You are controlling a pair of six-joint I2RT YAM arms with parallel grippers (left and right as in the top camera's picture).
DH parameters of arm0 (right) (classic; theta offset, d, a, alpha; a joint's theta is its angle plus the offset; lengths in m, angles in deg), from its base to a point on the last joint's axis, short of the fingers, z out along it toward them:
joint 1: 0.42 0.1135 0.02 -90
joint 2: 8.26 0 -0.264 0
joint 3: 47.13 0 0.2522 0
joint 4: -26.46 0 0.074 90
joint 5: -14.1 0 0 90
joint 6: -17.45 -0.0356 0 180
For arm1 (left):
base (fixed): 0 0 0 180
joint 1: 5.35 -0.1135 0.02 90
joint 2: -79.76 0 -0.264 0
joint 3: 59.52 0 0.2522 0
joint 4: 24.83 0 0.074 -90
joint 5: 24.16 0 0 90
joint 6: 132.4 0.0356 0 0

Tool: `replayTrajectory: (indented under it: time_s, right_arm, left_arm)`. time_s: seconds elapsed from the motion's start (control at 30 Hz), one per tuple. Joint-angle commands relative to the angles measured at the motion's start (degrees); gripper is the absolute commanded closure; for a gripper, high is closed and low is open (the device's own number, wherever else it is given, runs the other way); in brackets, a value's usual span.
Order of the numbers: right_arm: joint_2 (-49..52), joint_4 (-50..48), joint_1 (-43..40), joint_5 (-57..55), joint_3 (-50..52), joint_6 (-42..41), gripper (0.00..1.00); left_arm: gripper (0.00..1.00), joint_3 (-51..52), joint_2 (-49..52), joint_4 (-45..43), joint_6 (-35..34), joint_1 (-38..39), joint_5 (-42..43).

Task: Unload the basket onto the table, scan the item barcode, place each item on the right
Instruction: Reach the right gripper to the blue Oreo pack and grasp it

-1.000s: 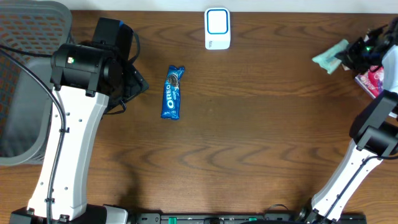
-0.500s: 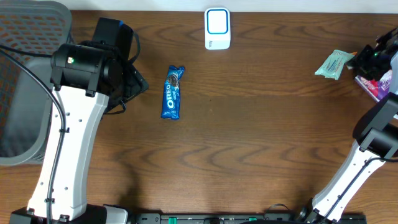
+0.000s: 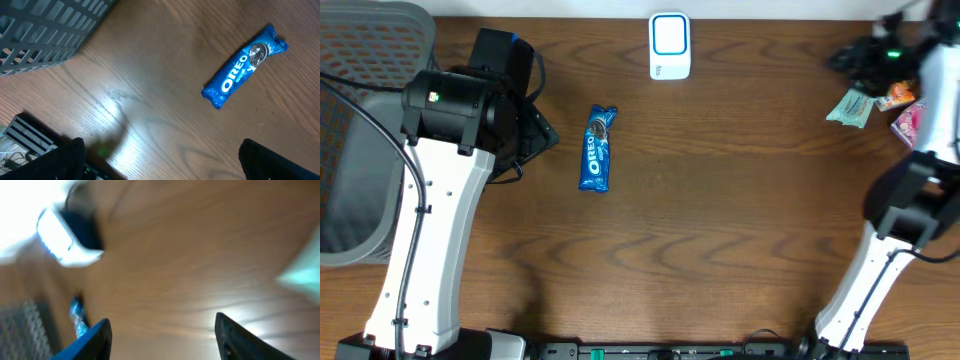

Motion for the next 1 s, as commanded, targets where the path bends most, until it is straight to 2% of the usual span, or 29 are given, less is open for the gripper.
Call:
replayTrajectory:
  time_s: [0.0,0.2,0.3,0.4,0.57,0.97]
  right_arm:
    - [-1.3,1.7,7.5,4.5,0.3,5.5,0.35]
    - [-1.3,-1.3,21.4,2.3,4.1,4.5,0.09]
    - [-1.3,-6.6,27.3,2.3,7.3,-1.4,0.04]
    - [-1.3,-15.1,32.9,2.3,11.8,-8.6,0.05]
    - [-1.3,-26.9,39.9,-0.1,18.3,-17.8,0.14]
    - [-1.3,-32.5,50.1,-18.4,23.3,-33.4,0.28]
  left_arm:
    - [0.02,0.1,0.0,0.2,-0.3,-0.2,-1.2]
    - [0.02,0.1,0.0,0.2,-0.3,-0.2,-1.2]
    - [0.02,0.1,0.0,0.2,-0.3,-0.2,-1.2]
    - [0.02,0.1,0.0,0.2,-0.3,-0.2,-1.2]
    - [0.02,0.1,0.0,0.2,-0.3,-0.2,-1.2]
    - [0.02,0.1,0.0,0.2,-0.3,-0.2,-1.2]
